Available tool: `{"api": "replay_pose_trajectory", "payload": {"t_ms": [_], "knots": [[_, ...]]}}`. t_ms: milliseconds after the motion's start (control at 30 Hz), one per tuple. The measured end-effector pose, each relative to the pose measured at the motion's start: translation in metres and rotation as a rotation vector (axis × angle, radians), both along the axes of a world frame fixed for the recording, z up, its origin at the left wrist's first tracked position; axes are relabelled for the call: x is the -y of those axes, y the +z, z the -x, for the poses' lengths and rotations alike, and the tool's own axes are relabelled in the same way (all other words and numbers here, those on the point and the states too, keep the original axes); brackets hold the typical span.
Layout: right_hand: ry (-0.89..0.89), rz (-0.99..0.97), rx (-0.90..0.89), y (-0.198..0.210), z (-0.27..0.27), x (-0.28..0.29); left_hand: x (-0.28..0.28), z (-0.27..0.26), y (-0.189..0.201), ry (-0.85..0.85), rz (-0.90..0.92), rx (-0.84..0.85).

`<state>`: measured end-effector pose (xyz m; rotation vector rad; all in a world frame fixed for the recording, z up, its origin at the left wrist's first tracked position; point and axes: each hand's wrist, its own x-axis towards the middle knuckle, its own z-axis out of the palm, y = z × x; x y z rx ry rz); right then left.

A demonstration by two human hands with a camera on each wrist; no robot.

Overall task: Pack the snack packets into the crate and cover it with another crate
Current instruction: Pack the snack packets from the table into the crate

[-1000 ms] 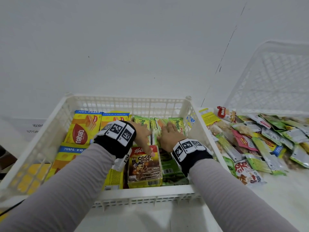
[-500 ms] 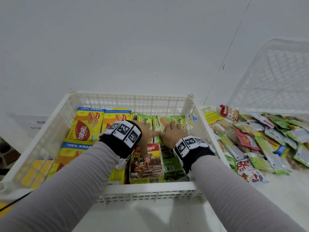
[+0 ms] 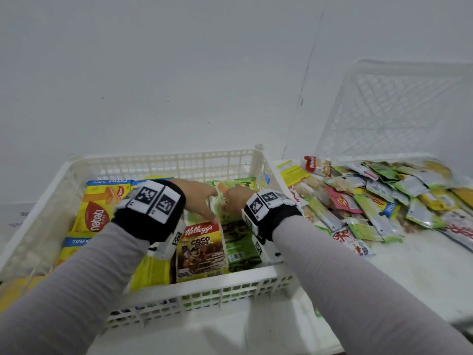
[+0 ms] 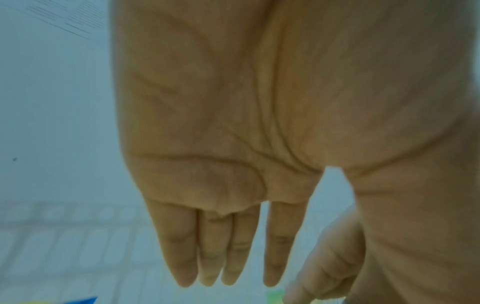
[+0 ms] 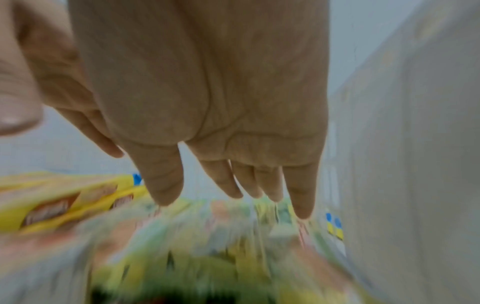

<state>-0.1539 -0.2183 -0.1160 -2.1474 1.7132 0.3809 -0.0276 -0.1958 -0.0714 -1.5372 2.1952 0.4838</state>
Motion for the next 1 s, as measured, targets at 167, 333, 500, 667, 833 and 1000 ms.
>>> {"api": "replay_pose_trajectory", "payload": {"t_ms": [167, 333, 500, 667, 833, 1000], "knots": [[0.058, 0.103, 0.089, 0.046, 0.016, -0.005, 0.004, 0.004, 0.025, 0.048, 0.150, -0.173], [0.082, 0.167, -0.002, 0.093, 0.040, -0.006, 0.007, 0.018, 0.046, 0.028, 0.245, -0.244], [0.100, 0.195, 0.114, 0.133, 0.091, -0.025, 0.011, 0.051, 0.064, -0.007, 0.275, -0.283], [-0.003, 0.328, 0.497, 0.133, 0.158, -0.037, 0.023, 0.103, 0.078, -0.051, 0.285, -0.336], [-0.056, 0.495, 0.612, 0.103, 0.236, -0.041, 0.033, 0.165, 0.085, -0.119, 0.247, -0.380], [-0.146, 0.394, 0.426, 0.049, 0.343, -0.035, 0.055, 0.254, 0.080, -0.260, 0.232, -0.320]]}}
